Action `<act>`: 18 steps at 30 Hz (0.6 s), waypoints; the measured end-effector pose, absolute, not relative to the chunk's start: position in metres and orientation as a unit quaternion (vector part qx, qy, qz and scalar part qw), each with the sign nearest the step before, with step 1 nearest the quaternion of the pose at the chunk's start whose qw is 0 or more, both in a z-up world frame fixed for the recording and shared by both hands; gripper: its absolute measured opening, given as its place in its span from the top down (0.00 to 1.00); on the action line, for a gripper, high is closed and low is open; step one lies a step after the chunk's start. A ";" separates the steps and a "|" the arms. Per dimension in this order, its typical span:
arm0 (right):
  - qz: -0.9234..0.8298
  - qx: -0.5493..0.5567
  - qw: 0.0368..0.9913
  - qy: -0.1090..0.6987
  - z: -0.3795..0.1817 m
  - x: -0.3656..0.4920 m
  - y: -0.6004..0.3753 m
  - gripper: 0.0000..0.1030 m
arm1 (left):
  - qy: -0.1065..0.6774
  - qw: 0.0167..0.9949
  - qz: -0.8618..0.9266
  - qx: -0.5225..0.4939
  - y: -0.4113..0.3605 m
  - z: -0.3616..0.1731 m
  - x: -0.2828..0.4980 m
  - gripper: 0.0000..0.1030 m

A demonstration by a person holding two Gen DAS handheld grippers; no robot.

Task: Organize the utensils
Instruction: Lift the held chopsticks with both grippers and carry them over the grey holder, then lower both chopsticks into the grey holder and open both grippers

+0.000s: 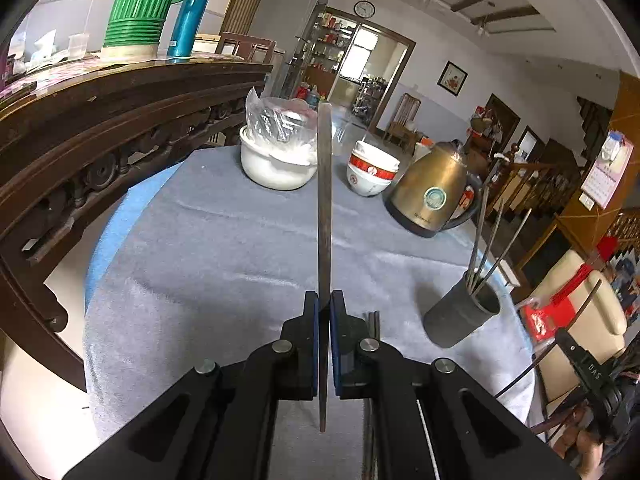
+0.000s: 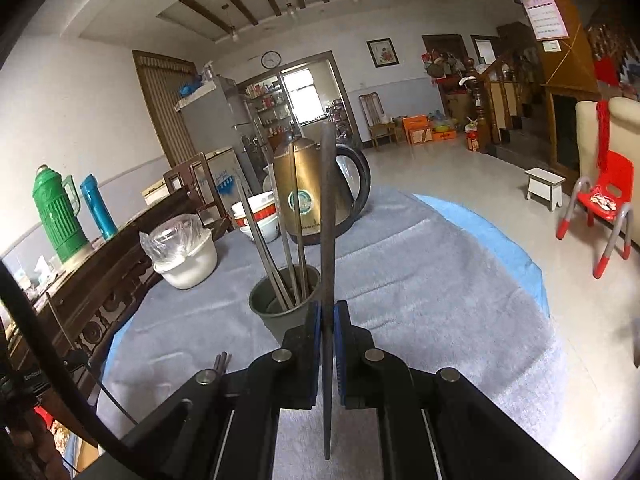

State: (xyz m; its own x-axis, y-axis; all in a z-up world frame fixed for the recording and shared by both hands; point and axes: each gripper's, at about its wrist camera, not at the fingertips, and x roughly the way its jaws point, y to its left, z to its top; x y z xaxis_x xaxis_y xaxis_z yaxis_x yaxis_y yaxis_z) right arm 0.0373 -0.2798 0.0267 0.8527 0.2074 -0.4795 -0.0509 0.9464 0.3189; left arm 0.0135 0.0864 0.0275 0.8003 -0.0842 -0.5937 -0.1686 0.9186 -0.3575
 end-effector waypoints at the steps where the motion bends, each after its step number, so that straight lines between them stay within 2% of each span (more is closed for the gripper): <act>1: 0.068 0.152 0.950 0.262 0.028 0.038 -0.281 0.93 | 0.314 0.927 0.020 -0.203 0.086 0.029 0.014 0.95; 10: 0.078 0.175 0.953 0.234 0.056 0.038 -0.293 0.93 | 0.287 0.932 -0.019 -0.221 0.070 0.061 0.025 0.95; 18: 0.083 0.179 0.965 0.175 0.101 0.062 -0.302 0.93 | 0.236 0.945 -0.071 -0.216 0.021 0.108 0.069 0.95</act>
State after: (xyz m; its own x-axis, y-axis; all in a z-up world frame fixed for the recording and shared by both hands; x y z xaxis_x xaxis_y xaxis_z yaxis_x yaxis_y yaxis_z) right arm 0.0621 -0.3019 0.1013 0.9249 0.2229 -0.3079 -0.0973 0.9219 0.3751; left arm 0.0690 0.0210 0.1081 0.8788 -0.2360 -0.4148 0.0320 0.8963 -0.4423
